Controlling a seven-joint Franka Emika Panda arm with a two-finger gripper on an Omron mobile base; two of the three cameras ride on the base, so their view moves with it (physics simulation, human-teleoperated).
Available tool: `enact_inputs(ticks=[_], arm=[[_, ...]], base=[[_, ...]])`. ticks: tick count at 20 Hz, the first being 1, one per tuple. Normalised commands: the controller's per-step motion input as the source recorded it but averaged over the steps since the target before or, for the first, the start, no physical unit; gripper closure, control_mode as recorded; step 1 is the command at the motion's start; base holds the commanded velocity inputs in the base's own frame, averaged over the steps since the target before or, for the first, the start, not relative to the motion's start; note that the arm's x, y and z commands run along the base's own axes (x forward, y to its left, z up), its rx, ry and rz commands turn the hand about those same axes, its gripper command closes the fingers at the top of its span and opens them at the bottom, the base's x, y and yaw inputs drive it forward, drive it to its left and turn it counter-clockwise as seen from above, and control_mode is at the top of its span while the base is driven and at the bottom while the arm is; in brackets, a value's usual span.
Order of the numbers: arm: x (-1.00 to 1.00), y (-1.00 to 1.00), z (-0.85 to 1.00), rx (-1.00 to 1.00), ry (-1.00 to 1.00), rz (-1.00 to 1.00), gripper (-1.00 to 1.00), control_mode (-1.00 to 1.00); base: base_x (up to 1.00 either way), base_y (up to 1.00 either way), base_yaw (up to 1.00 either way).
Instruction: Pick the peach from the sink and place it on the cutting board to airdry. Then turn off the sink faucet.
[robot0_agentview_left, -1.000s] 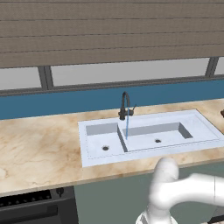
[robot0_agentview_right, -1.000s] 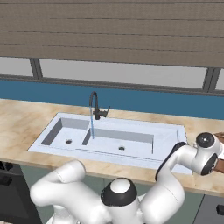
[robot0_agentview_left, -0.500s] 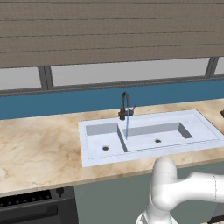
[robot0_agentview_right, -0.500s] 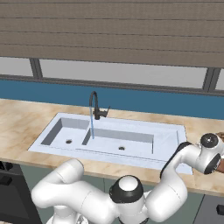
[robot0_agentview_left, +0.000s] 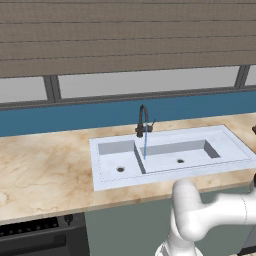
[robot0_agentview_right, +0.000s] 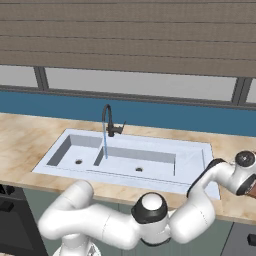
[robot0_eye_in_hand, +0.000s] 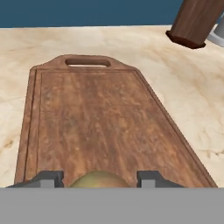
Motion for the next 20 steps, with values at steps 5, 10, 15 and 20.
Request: enact_inputs(ticks=[5, 10, 15, 20], arm=[[0.14, -0.22, -0.2, 0.0, 0.01, 0.0, -1.0, -1.0], [0.0, -0.1, -0.02, 0.0, 0.0, 0.0, -1.0, -1.0], [0.0, 0.08, 0.12, 0.0, 0.0, 0.04, -1.0, -1.0], [-0.25, 0.74, 0.03, -0.07, -0.07, 0.17, -1.0, -1.0]], base=[[0.0, 0.0, 0.0], [0.0, 0.0, 0.0], [0.0, 0.0, 0.0], [0.0, 0.0, 0.0]])
